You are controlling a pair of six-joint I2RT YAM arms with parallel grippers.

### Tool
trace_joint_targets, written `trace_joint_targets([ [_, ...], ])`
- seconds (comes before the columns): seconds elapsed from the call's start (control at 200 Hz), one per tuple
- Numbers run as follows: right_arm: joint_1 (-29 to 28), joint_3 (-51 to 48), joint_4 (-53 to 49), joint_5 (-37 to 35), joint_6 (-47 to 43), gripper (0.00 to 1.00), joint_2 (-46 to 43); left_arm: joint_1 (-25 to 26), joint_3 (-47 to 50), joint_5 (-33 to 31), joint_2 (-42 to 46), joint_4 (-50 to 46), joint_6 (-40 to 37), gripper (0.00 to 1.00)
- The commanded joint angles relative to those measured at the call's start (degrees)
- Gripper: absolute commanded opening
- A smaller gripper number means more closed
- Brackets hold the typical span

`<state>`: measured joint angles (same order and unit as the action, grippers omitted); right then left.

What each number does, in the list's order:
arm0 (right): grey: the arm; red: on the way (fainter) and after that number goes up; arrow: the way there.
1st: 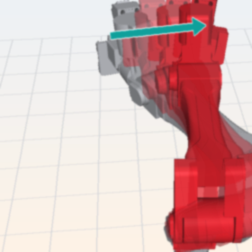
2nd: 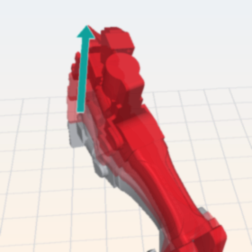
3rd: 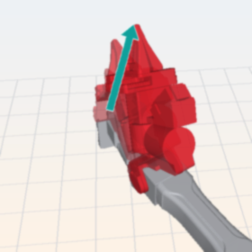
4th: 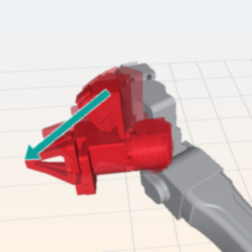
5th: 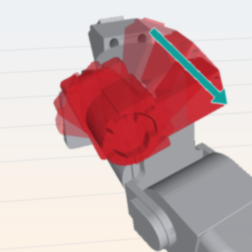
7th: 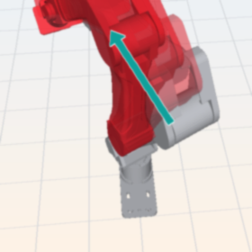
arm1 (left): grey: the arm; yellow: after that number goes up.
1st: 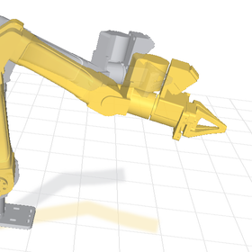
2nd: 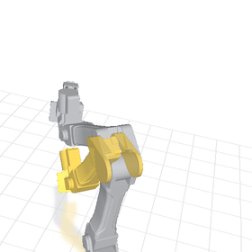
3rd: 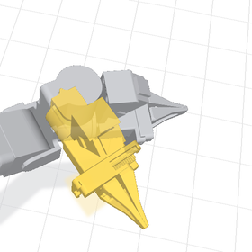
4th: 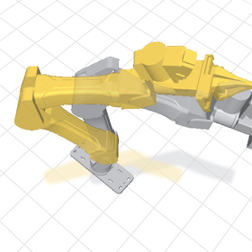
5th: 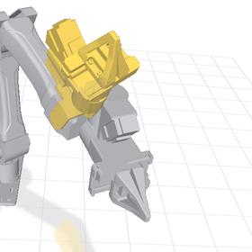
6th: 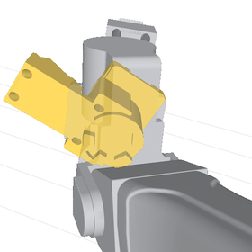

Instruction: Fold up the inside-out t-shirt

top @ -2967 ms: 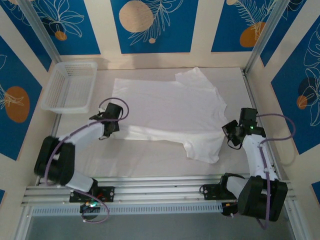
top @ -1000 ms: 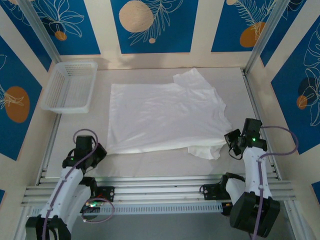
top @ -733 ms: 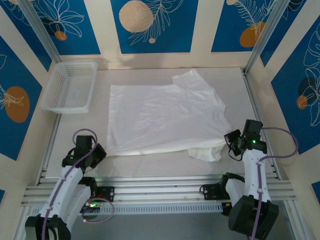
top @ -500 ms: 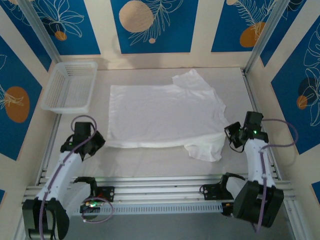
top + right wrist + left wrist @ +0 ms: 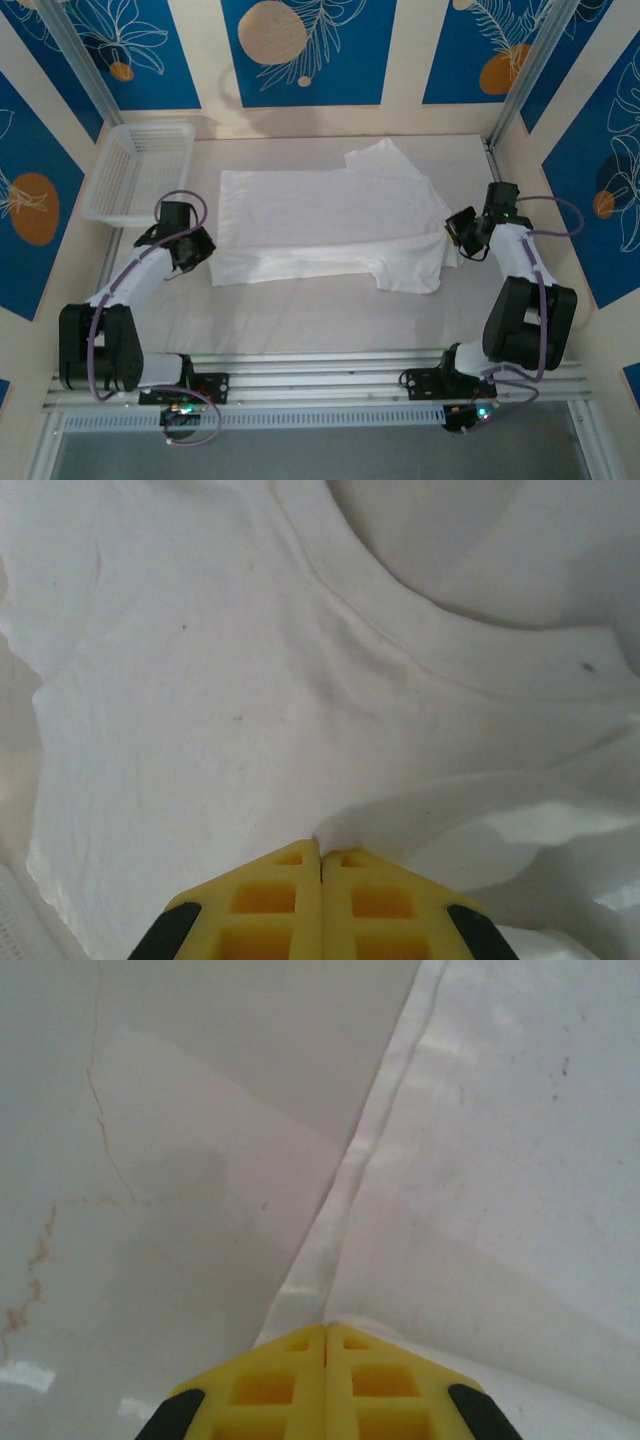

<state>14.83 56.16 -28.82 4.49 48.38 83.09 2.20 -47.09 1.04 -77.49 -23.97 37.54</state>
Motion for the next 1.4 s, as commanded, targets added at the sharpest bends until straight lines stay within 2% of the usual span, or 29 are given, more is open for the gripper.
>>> trace_joint_targets([
  [0.0,-0.42,3.28,1.68,-0.62,-1.27,0.0,3.26,-0.25,-3.52,-2.81,-4.03,2.14,-2.26,0.0],
  [0.125,-0.41,4.9,2.69,-1.58,-1.43,0.0,8.2,-0.26,-6.35,-2.31,-12.14,3.55,-3.94,0.0],
  [0.185,-0.42,5.8,2.3,-1.93,-1.51,0.0,10.66,-0.27,-7.02,-1.11,-15.97,5.76,-4.64,0.15],
  [0.23,-0.42,6.69,1.74,-1.5,-1.77,0.09,12.17,-0.26,-7.22,-0.34,-17.74,7.52,-4.65,0.27],
  [0.305,-0.5,8.61,-0.75,-0.41,-2.69,0.33,13.06,-0.26,-6.42,0.13,-17.58,10.21,-3.67,0.44],
  [0.37,-0.42,9.45,-3.3,-1.11,-2.58,0.46,11.79,-0.26,-5.76,-0.81,-15.42,10.79,-3.09,0.53],
  [0.435,0.08,8.23,-4.56,-2.3,-2.14,0.52,8.66,-0.24,-5.35,-2.44,-12.14,9.46,-3.15,0.57],
  [0.51,0.8,4.53,-4.79,-3.53,-1.72,0.53,3.28,-0.26,-4.34,-2.82,-7.27,7.69,-3.26,0.59],
  [0.59,0.38,-2.11,-4.44,-5.46,-1.17,0.52,-3.3,0.44,-2.59,0.77,-1.5,6.94,-4.06,0.6],
  [0.725,-0.42,-13.35,-4.15,-5.14,-0.37,0.52,-10.61,6.04,-0.14,3.25,6.32,4.14,-7.3,0.6],
  [0.81,-0.96,-18.01,-3.12,-4.26,-0.78,0.53,-12.63,9.54,2.29,2.9,10.27,3.53,-8.14,0.61],
  [0.96,-3.83,-20.06,-2.38,-3.78,-1.01,0.54,-11.53,13.03,6.17,5.28,13.55,6.87,-8.19,0.69],
  [1.03,-4.96,-20.29,-0.7,-3.16,-0.27,0.51,-10.08,13.86,6.3,5.13,13.27,6.72,-8.11,0.7],
  [1.09,-5.7,-20.26,1.6,-2.75,0.3,0.42,-8.68,14.07,6.32,4.94,13.01,6.74,-7.72,0.7],
  [1.13,-5.96,-19.67,2.91,-2.41,0.45,0.3,-7.66,14.06,6.35,4.86,12.82,6.97,-7.45,0.7],
  [1.135,-6.0,-19.63,3.03,-2.41,0.42,0.26,-7.63,14.06,6.37,4.86,12.82,7.03,-7.42,0.7],
  [1.15,-6.16,-19.24,3.4,-2.14,0.29,0.23,-7.2,14.06,6.36,4.85,12.87,7.09,-7.41,0.7],
  [1.175,-6.32,-18.43,3.66,-1.99,0.07,0.11,-6.64,14.06,6.4,4.85,12.83,7.1,-7.35,0.7],
  [1.215,-6.68,-16.44,2.8,-1.03,-0.06,0.0,-5.77,14.09,6.17,4.85,12.74,6.85,-7.43,0.7],
  [1.32,-10.27,-9.41,-2.28,1.59,-0.66,0.0,-5.33,14.07,5.35,3.83,13.05,4.73,-8.34,0.69],
  [1.395,-14.94,-3.94,-5.09,0.36,0.71,0.0,-5.98,14.06,5.17,2.54,13.53,3.26,-8.9,0.69],
])
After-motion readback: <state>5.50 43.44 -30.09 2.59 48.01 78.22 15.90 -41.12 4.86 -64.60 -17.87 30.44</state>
